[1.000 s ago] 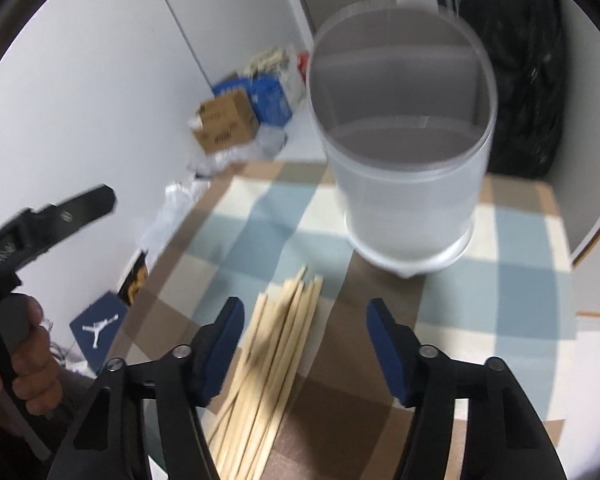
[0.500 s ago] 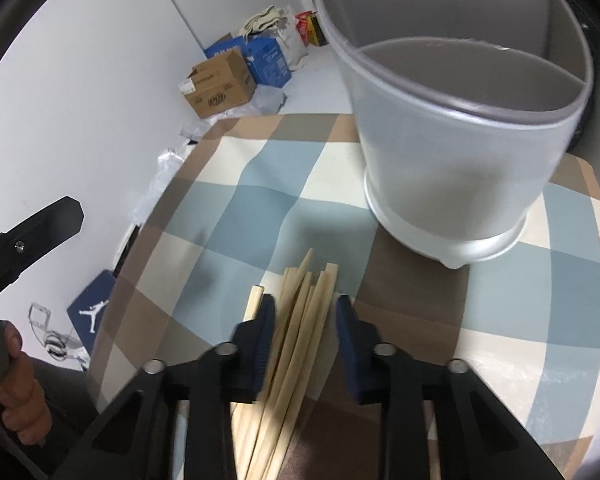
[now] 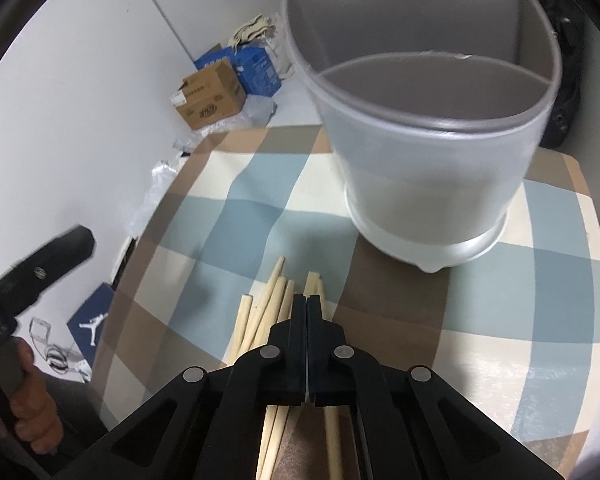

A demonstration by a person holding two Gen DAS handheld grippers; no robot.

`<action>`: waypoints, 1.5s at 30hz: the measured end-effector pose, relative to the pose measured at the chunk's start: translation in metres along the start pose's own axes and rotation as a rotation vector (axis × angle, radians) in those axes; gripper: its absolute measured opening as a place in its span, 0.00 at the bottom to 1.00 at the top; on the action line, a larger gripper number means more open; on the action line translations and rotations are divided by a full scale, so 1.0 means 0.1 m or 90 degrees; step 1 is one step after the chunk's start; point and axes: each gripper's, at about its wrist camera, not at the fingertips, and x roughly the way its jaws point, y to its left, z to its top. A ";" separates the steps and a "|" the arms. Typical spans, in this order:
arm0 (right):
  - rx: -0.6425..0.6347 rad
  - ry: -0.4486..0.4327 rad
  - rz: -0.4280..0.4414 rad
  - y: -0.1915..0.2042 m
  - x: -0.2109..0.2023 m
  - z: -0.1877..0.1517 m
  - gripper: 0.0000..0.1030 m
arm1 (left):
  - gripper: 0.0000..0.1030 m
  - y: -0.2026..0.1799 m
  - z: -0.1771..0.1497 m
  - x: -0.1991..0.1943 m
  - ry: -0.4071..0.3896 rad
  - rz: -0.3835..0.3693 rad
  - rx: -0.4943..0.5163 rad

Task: Organize utensils
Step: 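Lift the chopstick with the right gripper while the left gripper approaches the pile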

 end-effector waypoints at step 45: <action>-0.033 -0.093 -0.007 0.00 -0.41 0.13 0.04 | 0.99 -0.16 -0.07 0.22 0.074 -0.023 0.010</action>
